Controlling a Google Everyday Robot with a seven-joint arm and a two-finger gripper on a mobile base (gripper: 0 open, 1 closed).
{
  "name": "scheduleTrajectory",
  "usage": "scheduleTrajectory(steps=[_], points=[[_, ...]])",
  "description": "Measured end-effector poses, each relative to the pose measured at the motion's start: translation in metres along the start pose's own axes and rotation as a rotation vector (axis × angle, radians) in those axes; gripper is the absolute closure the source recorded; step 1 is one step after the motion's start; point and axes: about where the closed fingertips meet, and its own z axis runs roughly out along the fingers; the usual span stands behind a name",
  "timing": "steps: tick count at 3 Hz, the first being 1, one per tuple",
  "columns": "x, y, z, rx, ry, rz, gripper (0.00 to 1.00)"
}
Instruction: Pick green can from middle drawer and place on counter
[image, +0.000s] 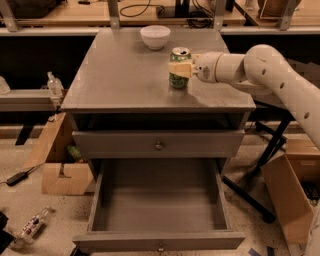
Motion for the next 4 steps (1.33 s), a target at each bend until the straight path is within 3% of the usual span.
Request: scheduleTrajectory(steps=[2, 3, 4], points=[[0.0002, 0.0019, 0.0026, -0.004, 0.000, 0.000, 0.13], [0.0004, 0.0037, 0.0050, -0.009, 0.001, 0.001, 0.00], [0.0002, 0.0037, 0.0049, -0.009, 0.000, 0.000, 0.00]])
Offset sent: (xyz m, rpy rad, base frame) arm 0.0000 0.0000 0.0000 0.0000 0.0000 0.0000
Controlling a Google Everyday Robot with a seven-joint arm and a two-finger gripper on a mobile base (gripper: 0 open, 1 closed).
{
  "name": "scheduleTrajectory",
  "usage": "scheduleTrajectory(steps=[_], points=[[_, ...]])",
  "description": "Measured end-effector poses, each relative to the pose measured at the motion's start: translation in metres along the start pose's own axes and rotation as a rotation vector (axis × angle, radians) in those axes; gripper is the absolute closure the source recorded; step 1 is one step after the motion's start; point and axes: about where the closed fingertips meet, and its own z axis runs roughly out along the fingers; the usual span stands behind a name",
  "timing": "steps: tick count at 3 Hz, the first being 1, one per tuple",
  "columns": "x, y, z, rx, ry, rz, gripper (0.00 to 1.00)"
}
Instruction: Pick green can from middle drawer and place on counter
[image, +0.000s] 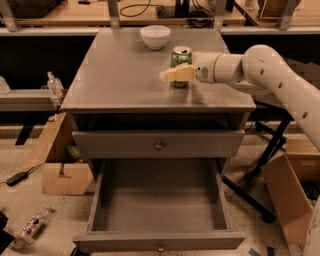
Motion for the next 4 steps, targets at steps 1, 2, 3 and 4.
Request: scheduleTrajectory(steps=[1, 2, 3, 4], points=[[-0.075, 0.005, -0.038, 0.063, -0.065, -0.068, 0.00], [-0.133, 0.015, -0.093, 0.155, -0.118, -0.137, 0.00], [-0.176, 0.036, -0.157, 0.246, -0.171, -0.195, 0.00], [-0.180, 0.056, -0.204, 0.308, -0.220, -0.209, 0.00]])
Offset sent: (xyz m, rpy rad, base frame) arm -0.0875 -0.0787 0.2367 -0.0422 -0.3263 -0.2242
